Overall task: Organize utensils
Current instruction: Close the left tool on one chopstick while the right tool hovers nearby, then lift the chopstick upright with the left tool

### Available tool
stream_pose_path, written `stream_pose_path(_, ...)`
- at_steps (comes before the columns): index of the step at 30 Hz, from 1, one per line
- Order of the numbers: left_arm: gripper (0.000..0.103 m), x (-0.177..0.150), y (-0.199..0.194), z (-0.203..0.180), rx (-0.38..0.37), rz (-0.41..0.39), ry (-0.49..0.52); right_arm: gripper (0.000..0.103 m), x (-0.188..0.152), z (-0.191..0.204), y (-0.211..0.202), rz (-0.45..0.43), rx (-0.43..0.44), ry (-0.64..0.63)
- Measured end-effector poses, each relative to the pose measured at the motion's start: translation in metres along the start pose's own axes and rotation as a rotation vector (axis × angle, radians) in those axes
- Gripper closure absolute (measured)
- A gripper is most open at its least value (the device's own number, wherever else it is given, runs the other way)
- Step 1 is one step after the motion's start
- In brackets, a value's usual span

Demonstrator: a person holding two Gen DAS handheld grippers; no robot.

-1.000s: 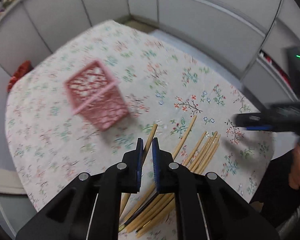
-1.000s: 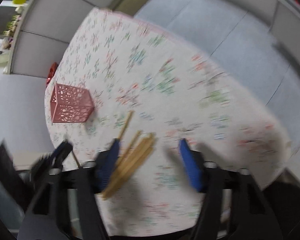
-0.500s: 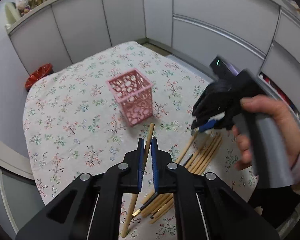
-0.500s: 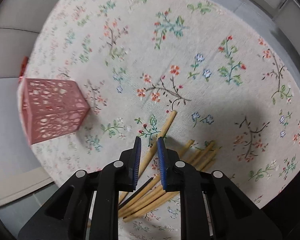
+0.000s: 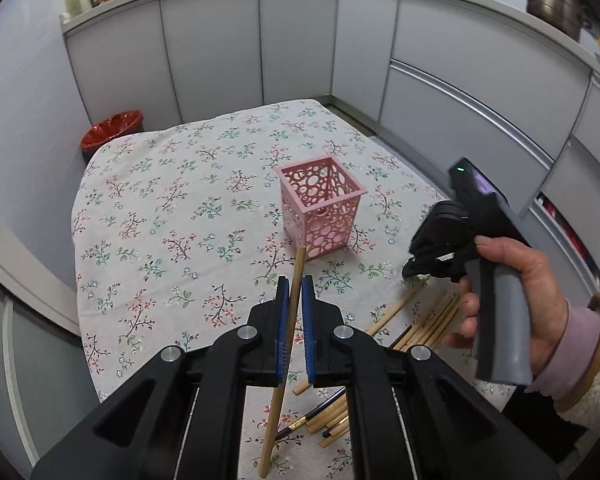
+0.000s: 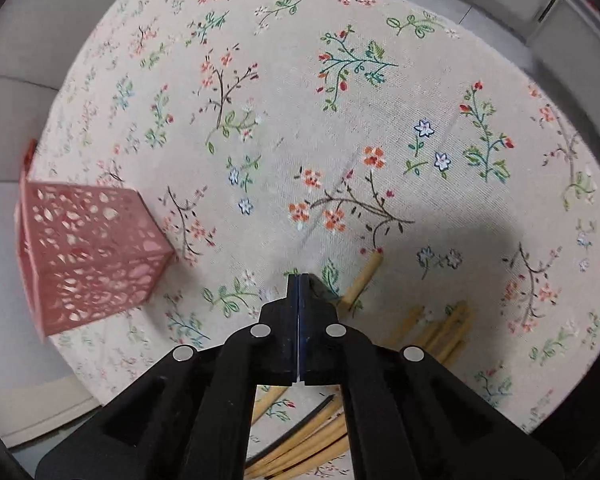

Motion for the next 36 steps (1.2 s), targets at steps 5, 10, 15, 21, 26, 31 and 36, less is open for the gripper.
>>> stream_pose_path(5,0.097,0.001,-0.004,0.001,-0.004,-0.018,-0.014,0.103,0.014,-0.03,-0.013,0.036,0.107,0.006)
stream_pose_path(10,0.096,0.0,-0.003,0.0,-0.008,-0.02,-0.025,0.078,0.004,-0.035,-0.011,0.135,0.107,0.079)
stream_pose_path(15,0.096,0.0,-0.003,0.004,-0.008,-0.025,-0.039,0.074,-0.004,-0.034,-0.013,0.133,0.038,0.122)
stream_pose_path(21,0.096,0.001,-0.002,0.005,-0.018,-0.025,-0.047,0.075,-0.01,-0.017,-0.015,0.072,-0.146,0.087)
stream_pose_path(26,0.096,0.0,-0.001,0.012,-0.021,-0.023,-0.076,0.093,-0.02,-0.007,-0.021,-0.035,-0.263,0.022)
stream_pose_path(31,0.096,-0.002,0.0,0.015,-0.01,-0.022,-0.09,0.096,-0.02,-0.019,-0.03,-0.077,-0.136,0.037)
stream_pose_path(36,0.096,0.0,-0.007,0.018,-0.023,-0.047,-0.11,0.096,-0.012,-0.02,-0.041,-0.103,0.046,-0.035)
Point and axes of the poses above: each gripper's, at about its wrist camera, not at the fingertips, and y roughly the way its jaws point, z to its left, x to its top, the point moved 3 cm from there along y, roughly the way its jaws point, and after that the axes turned 4 degrees about -z, right-handed, at the moved point
